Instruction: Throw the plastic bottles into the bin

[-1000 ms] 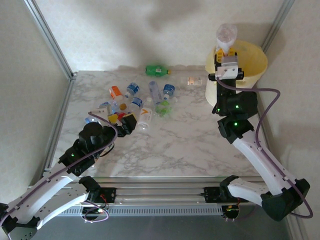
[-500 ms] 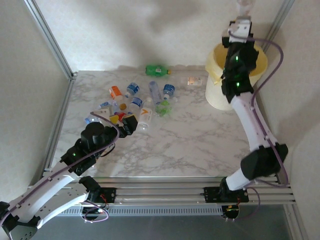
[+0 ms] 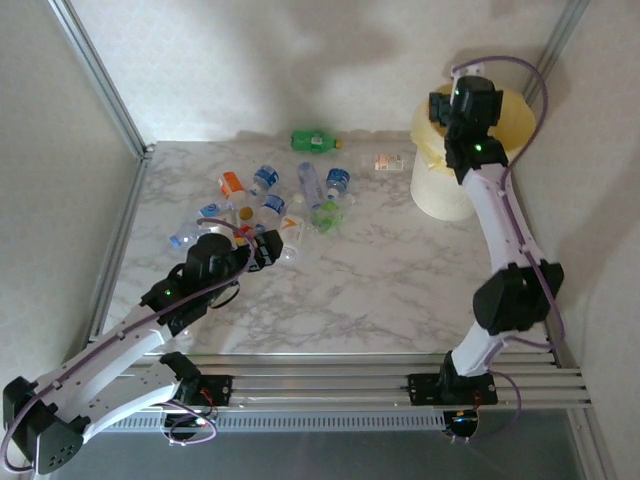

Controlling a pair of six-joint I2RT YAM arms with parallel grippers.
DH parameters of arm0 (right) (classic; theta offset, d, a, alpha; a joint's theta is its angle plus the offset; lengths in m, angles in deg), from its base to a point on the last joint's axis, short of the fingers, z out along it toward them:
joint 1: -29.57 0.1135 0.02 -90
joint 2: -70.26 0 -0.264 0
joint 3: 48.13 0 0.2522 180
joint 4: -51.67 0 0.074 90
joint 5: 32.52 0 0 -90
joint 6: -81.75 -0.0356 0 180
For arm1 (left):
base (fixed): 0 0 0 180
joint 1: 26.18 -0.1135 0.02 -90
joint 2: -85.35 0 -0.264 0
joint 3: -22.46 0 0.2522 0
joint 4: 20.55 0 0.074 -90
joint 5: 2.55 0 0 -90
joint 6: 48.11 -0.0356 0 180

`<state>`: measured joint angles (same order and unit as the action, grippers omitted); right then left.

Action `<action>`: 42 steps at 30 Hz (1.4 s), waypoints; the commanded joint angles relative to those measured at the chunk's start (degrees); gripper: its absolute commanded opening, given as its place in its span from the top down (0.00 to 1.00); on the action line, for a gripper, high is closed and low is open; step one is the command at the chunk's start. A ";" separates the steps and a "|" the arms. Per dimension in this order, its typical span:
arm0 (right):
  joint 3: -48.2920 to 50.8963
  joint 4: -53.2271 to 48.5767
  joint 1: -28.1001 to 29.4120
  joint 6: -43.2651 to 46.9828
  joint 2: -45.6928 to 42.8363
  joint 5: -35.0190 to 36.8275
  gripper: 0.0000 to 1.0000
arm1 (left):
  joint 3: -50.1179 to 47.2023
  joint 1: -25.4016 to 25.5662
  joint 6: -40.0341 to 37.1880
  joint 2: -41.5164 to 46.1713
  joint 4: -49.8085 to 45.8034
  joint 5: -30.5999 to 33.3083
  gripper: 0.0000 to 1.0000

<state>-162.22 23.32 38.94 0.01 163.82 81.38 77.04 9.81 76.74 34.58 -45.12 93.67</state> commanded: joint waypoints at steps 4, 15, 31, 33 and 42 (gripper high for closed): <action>12.34 -9.76 0.19 -16.89 -19.06 -17.72 0.01 | 6.41 -0.74 -1.06 -7.43 -3.68 2.00 0.00; 37.70 -17.20 6.67 -28.62 -36.48 -30.39 0.01 | 23.87 -0.96 -9.65 -32.56 -9.31 -3.66 0.00; 51.17 -17.80 8.81 -32.68 -44.95 -30.39 0.01 | 40.56 -6.09 -19.81 -56.86 -18.61 -3.71 0.11; 51.50 -17.75 8.92 -33.00 -44.73 -30.56 0.01 | 41.61 -6.94 -20.25 -58.58 -19.33 -3.58 0.13; 52.78 -16.80 9.28 -33.49 -44.43 -30.31 0.01 | 44.13 -7.51 -22.10 -63.74 -20.39 -5.09 0.16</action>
<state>-110.16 5.51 47.61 -32.54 119.23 51.42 119.29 2.48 56.35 -27.95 -62.99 89.56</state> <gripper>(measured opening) 0.991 0.839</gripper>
